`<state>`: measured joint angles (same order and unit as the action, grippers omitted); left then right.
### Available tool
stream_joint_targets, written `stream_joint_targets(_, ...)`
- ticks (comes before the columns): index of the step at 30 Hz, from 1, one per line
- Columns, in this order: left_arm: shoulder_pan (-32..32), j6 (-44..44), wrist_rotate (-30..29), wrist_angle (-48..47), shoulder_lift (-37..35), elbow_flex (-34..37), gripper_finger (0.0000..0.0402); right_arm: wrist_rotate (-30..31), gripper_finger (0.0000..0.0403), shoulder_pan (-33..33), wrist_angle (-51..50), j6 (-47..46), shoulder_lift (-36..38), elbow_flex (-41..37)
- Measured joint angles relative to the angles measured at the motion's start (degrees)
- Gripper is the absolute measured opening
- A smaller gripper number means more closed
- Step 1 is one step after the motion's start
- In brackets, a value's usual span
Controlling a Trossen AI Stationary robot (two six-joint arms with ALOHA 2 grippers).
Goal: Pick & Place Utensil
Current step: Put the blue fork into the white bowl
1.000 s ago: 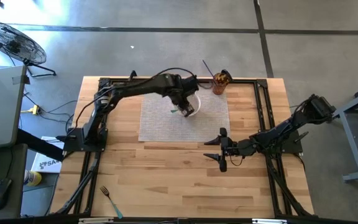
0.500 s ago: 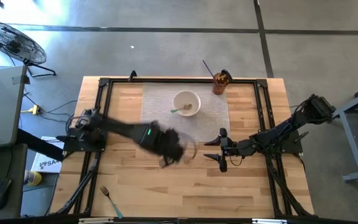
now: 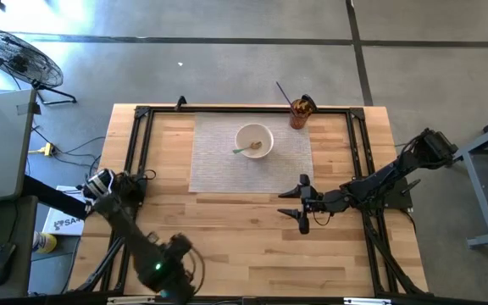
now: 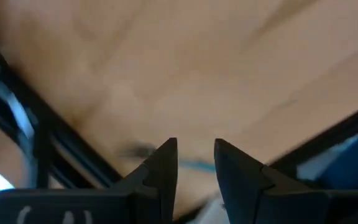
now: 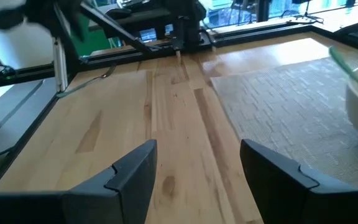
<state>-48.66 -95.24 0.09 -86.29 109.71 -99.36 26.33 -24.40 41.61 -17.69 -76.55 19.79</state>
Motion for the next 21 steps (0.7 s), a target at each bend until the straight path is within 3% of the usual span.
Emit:
stream_joint_targets(9, -5.5, -17.6, 8.6, 17.0, 0.0, 9.4, 0.0101, 5.0, 0.0224, 0.1, 2.9, 3.4, 0.0, 0.0)
stream_joint_targets(17, -6.2, -23.7, 8.6, 22.8, 0.1, 15.0, 0.0103, 4.6, 0.0224, 1.8, 11.2, 11.4, 0.1, 0.0)
stream_joint_targets(21, -8.5, -30.4, 8.1, 23.4, 0.1, 15.8, 0.013, 1.2, 0.0224, 3.9, 13.8, 14.3, 0.1, 0.0)
